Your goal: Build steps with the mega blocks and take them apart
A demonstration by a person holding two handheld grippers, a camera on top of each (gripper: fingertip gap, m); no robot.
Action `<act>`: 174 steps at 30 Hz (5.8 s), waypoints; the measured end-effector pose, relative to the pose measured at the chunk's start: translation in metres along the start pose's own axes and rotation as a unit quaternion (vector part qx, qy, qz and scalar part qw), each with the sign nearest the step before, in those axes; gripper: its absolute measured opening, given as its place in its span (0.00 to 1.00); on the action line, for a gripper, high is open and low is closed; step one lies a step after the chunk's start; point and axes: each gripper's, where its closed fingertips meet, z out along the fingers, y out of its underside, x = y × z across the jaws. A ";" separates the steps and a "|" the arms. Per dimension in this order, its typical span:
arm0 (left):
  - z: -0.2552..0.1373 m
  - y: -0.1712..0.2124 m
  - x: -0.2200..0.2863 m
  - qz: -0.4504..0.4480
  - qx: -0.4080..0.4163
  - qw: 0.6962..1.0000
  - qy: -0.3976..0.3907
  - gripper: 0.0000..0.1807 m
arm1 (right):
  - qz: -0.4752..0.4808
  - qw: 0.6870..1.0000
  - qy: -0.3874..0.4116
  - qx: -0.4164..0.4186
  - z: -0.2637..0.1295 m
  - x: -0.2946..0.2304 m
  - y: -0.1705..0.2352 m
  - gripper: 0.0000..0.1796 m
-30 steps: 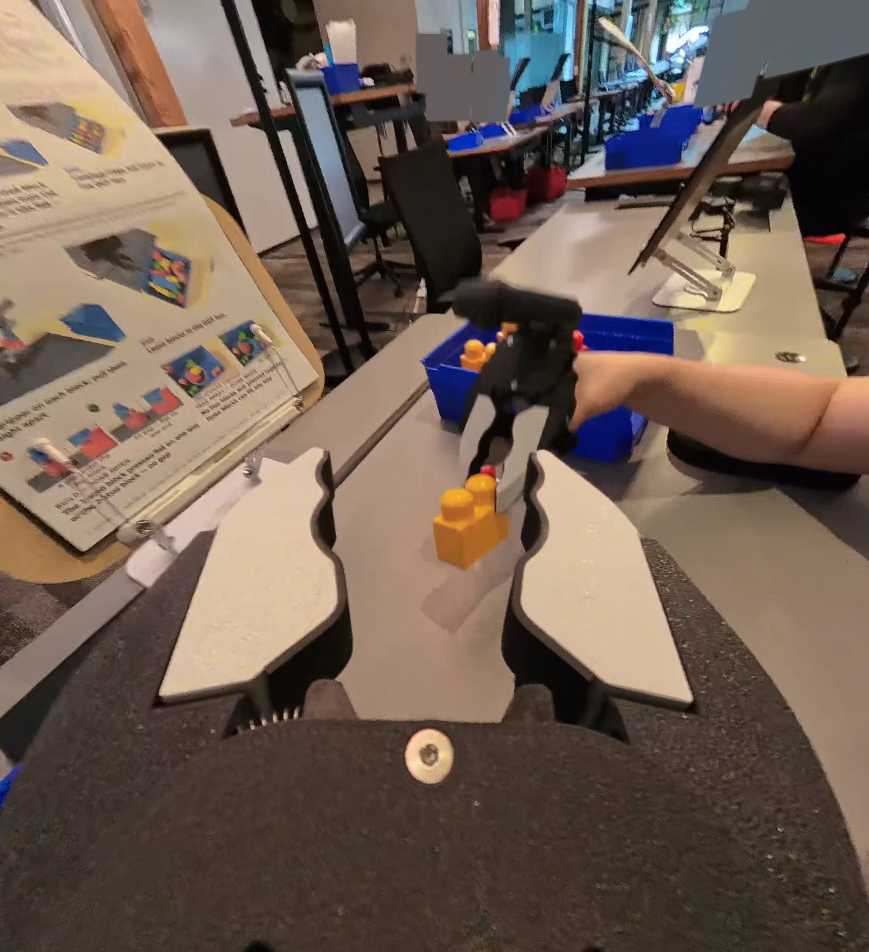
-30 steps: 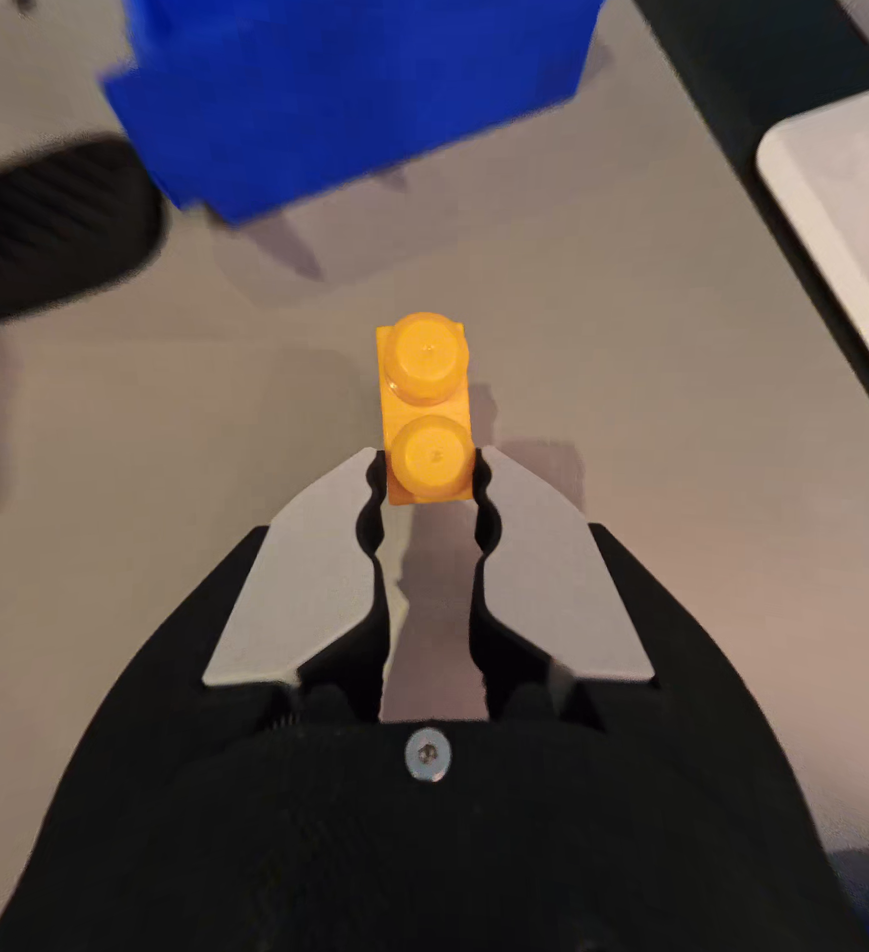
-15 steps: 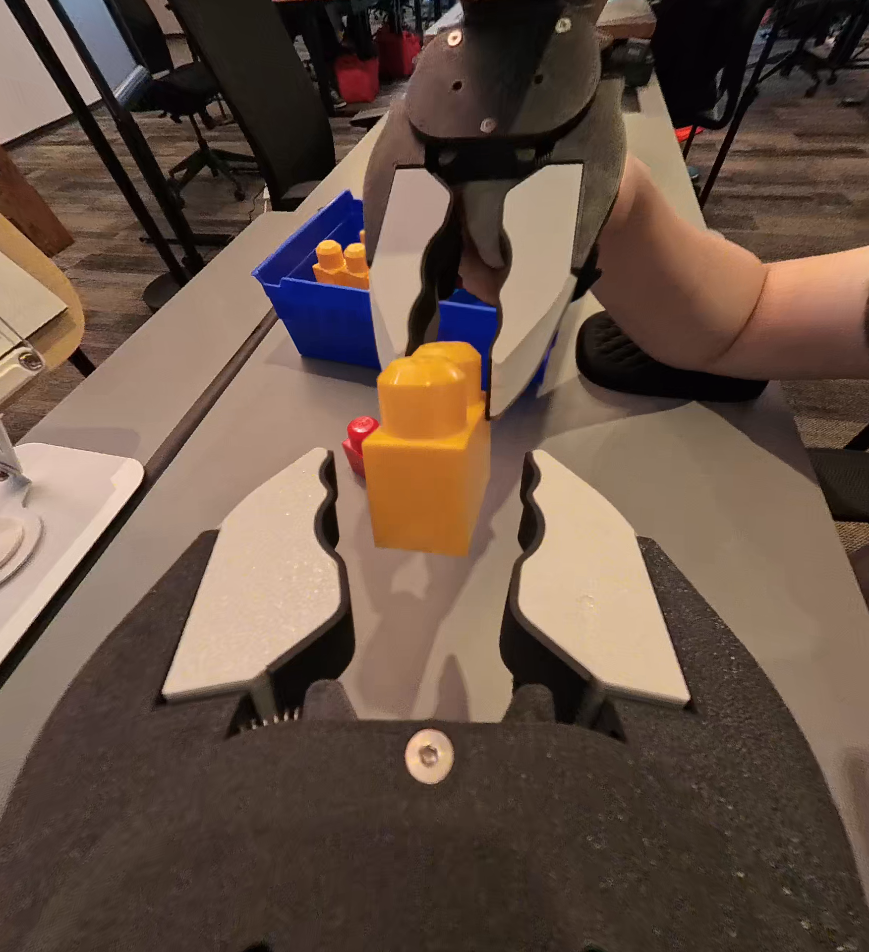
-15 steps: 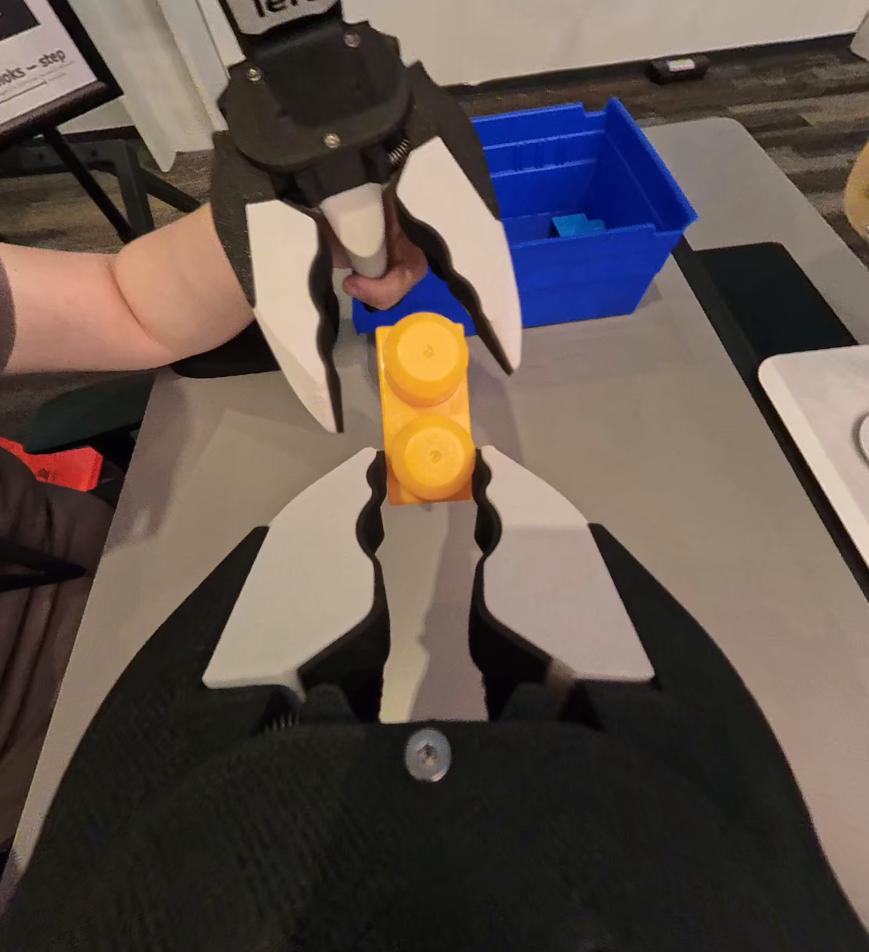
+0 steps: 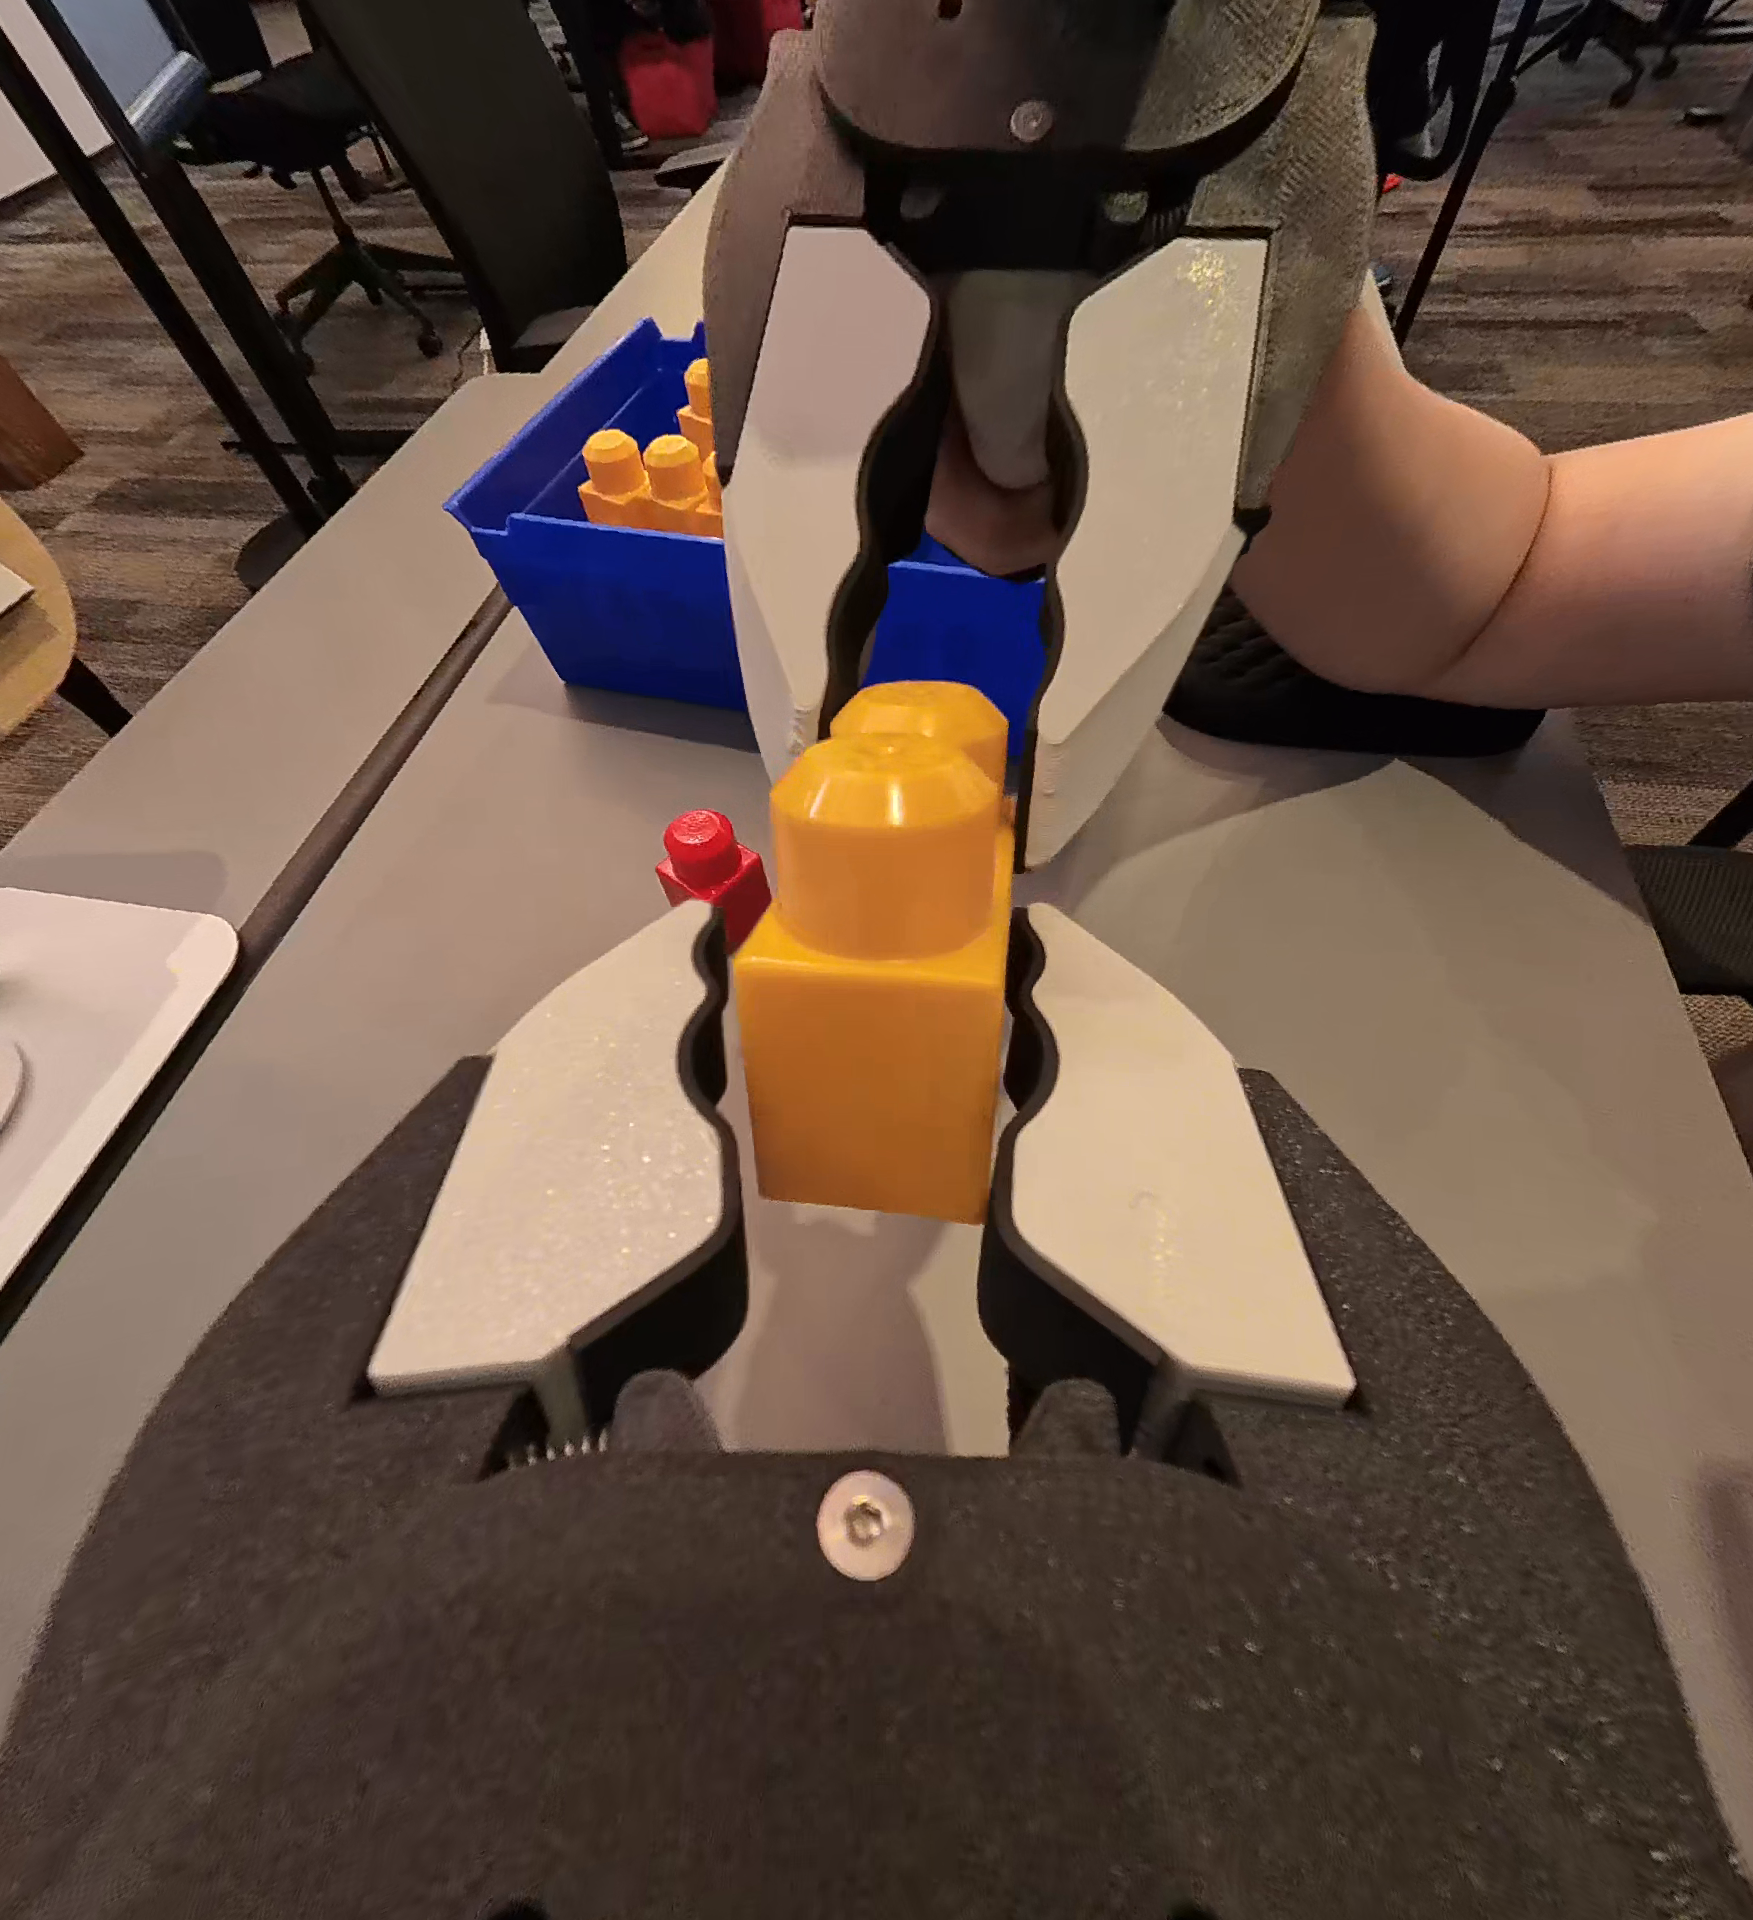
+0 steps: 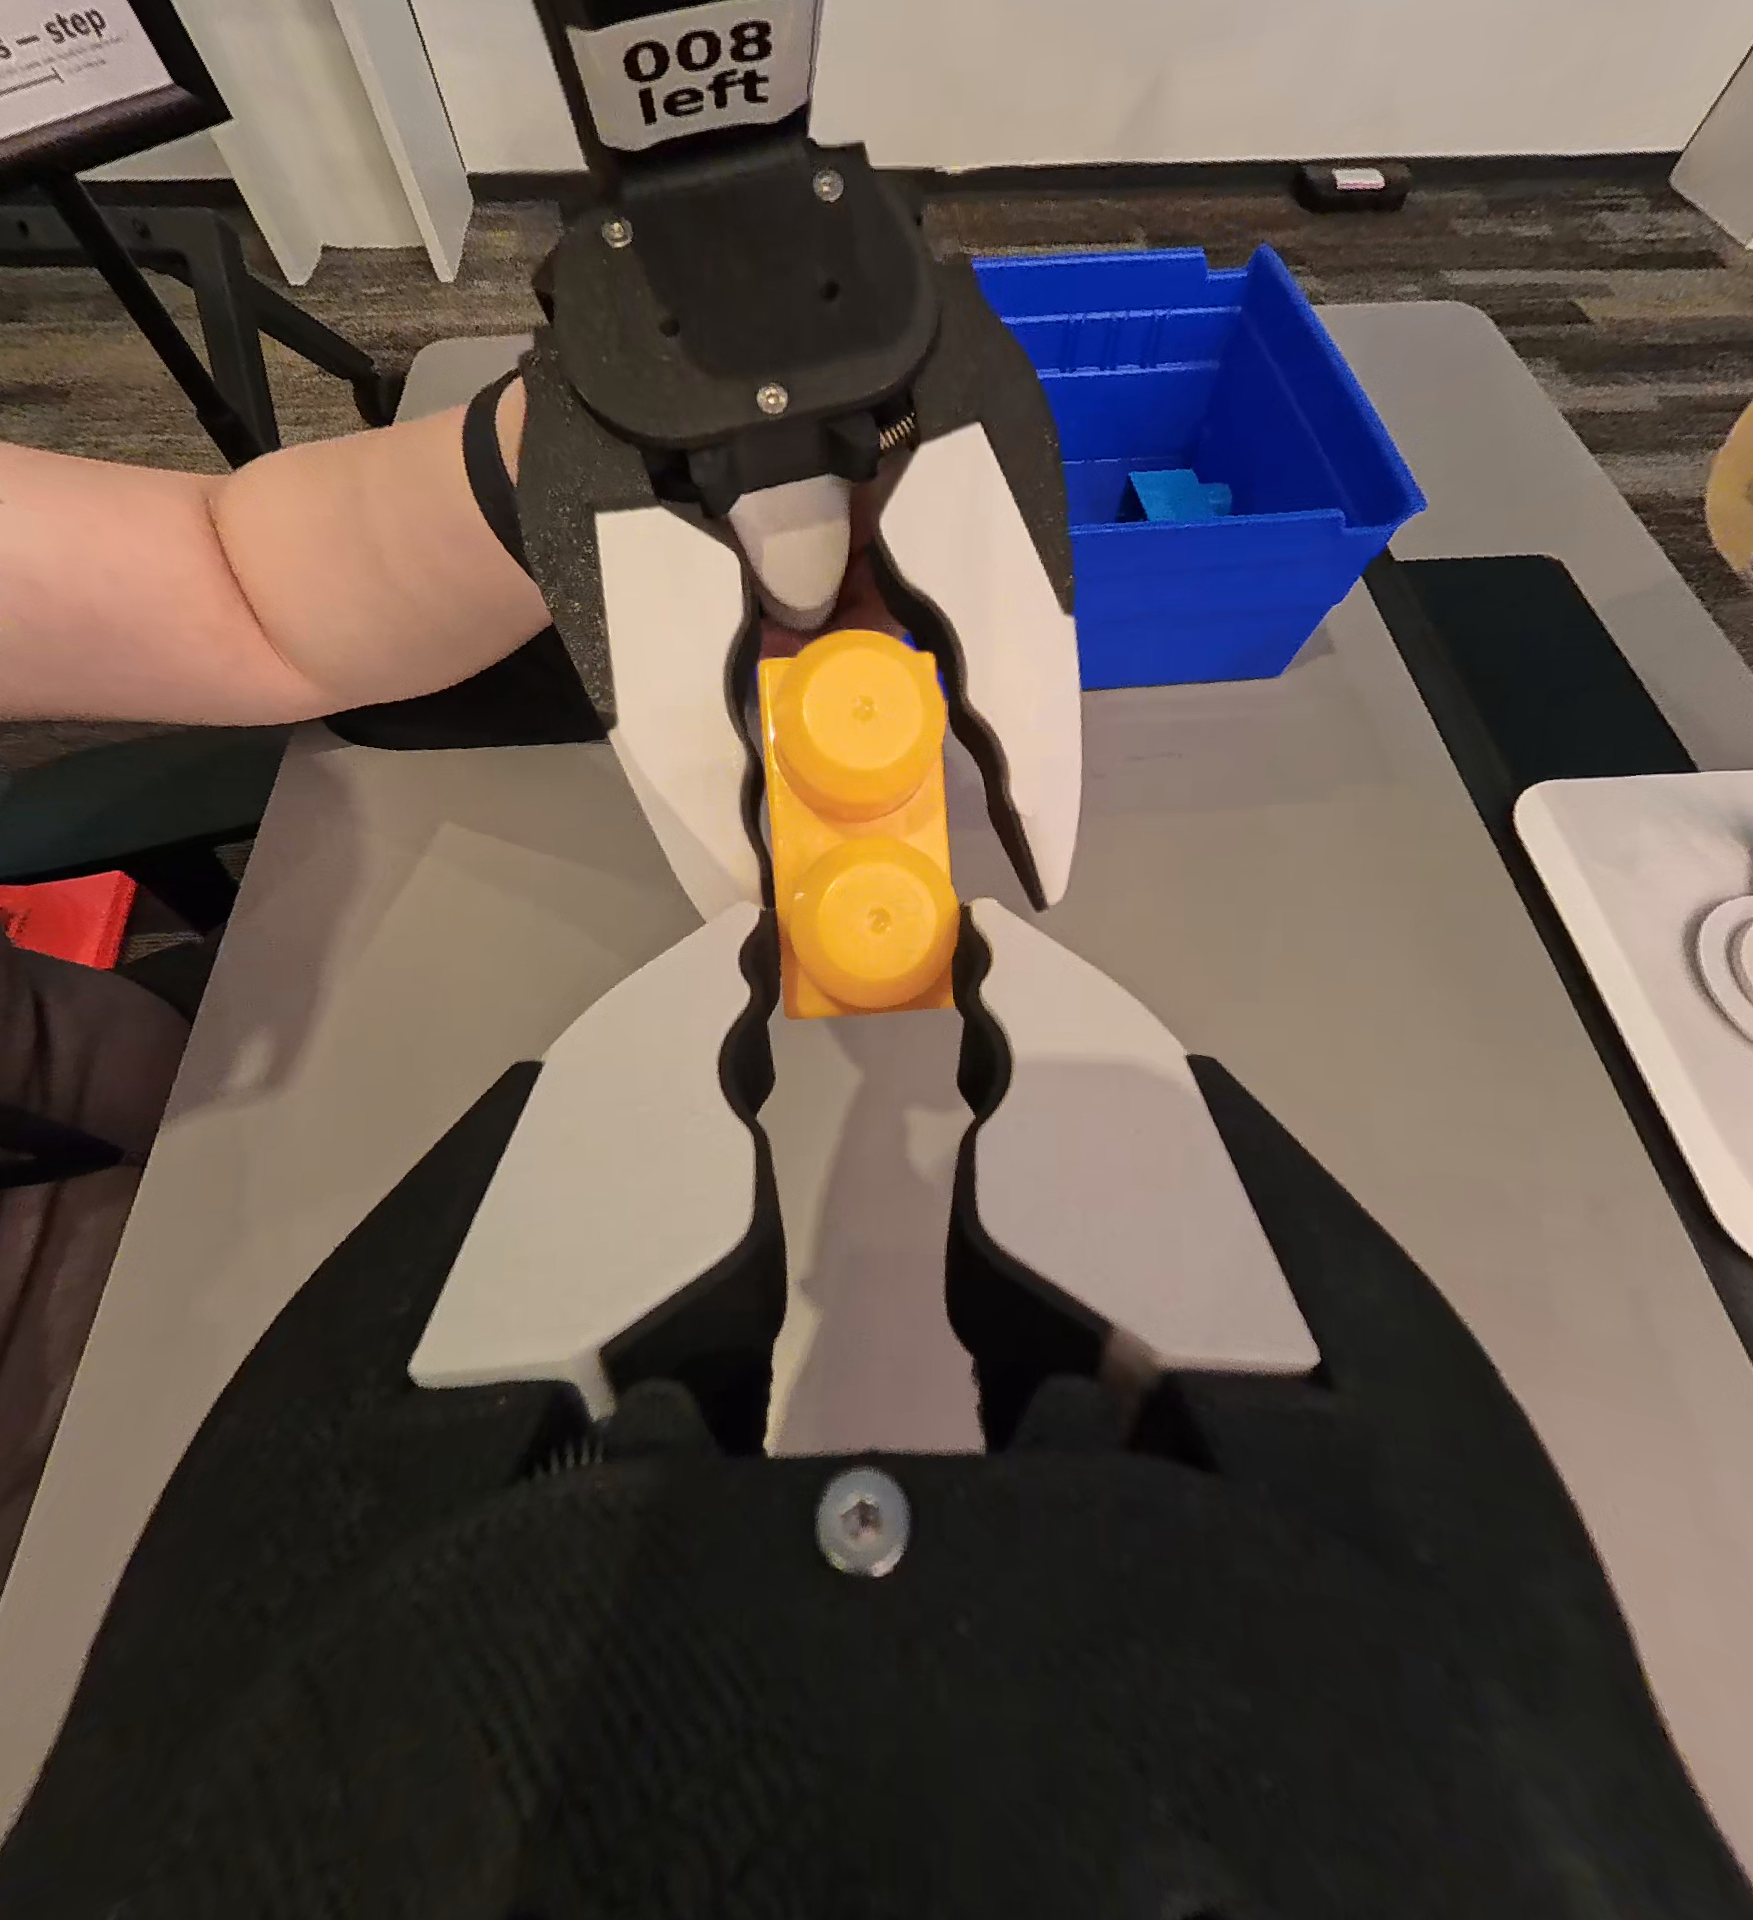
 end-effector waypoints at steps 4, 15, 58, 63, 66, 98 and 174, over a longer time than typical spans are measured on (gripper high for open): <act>0.002 0.001 0.005 0.008 -0.003 1.000 0.009 0.25 | -0.001 1.000 -0.001 -0.002 0.002 -0.001 0.001 0.18; 0.009 0.007 0.008 0.005 -0.018 1.000 0.022 0.24 | -0.023 0.999 0.008 -0.024 0.005 -0.004 0.005 0.18; -0.060 -0.013 -0.033 -0.005 0.019 0.998 -0.066 0.23 | 0.128 0.883 0.200 -0.406 -0.004 0.112 0.196 0.20; -0.060 -0.013 -0.032 -0.004 0.019 0.998 -0.065 0.23 | 0.133 0.880 0.196 -0.411 -0.005 0.110 0.197 0.20; -0.057 -0.011 -0.032 -0.008 0.019 0.998 -0.062 0.23 | 0.155 0.893 0.143 -0.399 0.003 0.091 0.191 0.20; 0.038 0.027 0.016 -0.046 -0.053 0.996 0.052 0.23 | 0.047 0.992 0.024 -0.113 -0.022 0.006 0.030 0.20; -0.053 -0.035 0.005 -0.022 0.080 0.996 0.026 0.41 | 0.009 0.963 0.074 -0.258 -0.187 0.071 0.203 0.21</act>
